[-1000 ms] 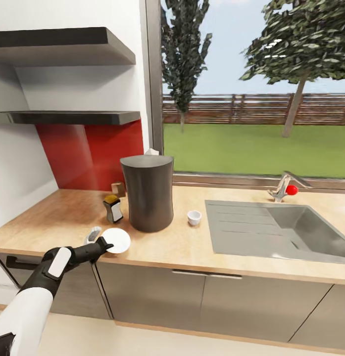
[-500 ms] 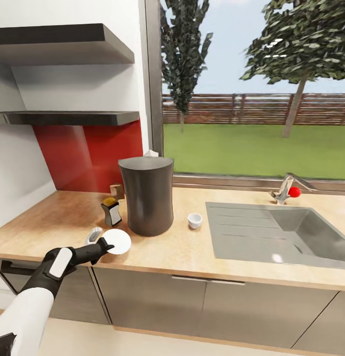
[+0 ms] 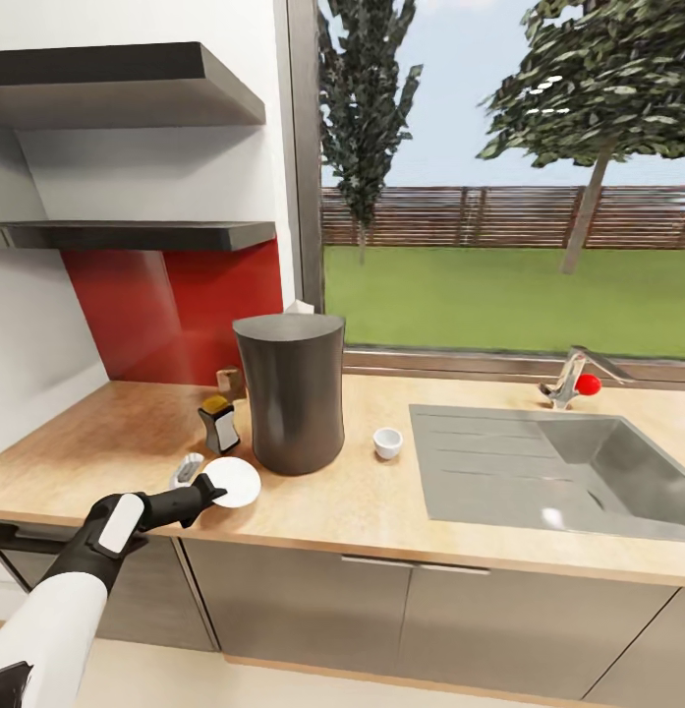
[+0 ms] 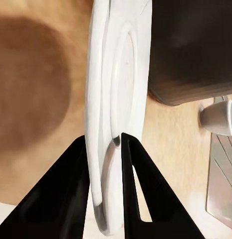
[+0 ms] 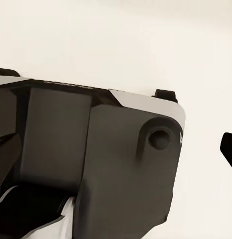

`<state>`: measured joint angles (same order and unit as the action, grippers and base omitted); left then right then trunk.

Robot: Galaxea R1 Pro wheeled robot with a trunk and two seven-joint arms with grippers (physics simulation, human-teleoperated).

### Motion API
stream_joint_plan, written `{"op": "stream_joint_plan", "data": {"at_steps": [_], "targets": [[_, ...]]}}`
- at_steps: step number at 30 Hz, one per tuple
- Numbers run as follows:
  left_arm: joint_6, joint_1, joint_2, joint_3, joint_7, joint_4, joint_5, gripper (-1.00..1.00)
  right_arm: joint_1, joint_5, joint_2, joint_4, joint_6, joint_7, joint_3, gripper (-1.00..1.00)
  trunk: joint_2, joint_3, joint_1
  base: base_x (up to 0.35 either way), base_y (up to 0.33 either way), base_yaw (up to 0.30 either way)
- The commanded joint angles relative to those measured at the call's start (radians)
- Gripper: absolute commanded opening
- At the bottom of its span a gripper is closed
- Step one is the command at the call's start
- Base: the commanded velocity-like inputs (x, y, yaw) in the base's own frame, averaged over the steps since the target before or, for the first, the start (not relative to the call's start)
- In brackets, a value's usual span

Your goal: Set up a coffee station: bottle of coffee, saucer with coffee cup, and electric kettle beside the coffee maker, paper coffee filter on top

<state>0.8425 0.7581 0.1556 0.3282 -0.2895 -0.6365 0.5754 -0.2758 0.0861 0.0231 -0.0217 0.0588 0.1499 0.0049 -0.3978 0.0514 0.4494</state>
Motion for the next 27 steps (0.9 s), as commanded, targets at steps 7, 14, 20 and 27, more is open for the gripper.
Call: {"op": "stream_joint_plan", "data": {"at_steps": [7,14,20,27], "targets": [[0.006,0.001,-0.001,0.003,-0.005,0.001,-0.005,-1.00,0.000,0.009,0.000,-0.001,0.006,0.002,0.000,1.00,-0.002,0.002,0.001,0.086,0.000,0.000],[0.006,0.000,-0.002,0.003,-0.005,0.001,0.000,-1.00,0.000,0.009,0.000,-0.002,0.006,0.002,0.000,1.00,-0.002,0.002,0.001,0.006,0.000,0.000],[0.004,0.000,-0.002,0.003,-0.005,0.001,0.003,1.00,0.000,0.009,0.000,-0.002,0.006,0.002,0.000,1.00,-0.002,0.002,0.001,0.000,0.000,0.000],[0.005,0.000,-0.001,0.005,-0.005,0.001,0.004,1.00,0.000,0.009,0.000,-0.001,0.006,0.002,0.000,1.00,-0.002,0.002,0.001,0.000,0.000,0.000]]}}
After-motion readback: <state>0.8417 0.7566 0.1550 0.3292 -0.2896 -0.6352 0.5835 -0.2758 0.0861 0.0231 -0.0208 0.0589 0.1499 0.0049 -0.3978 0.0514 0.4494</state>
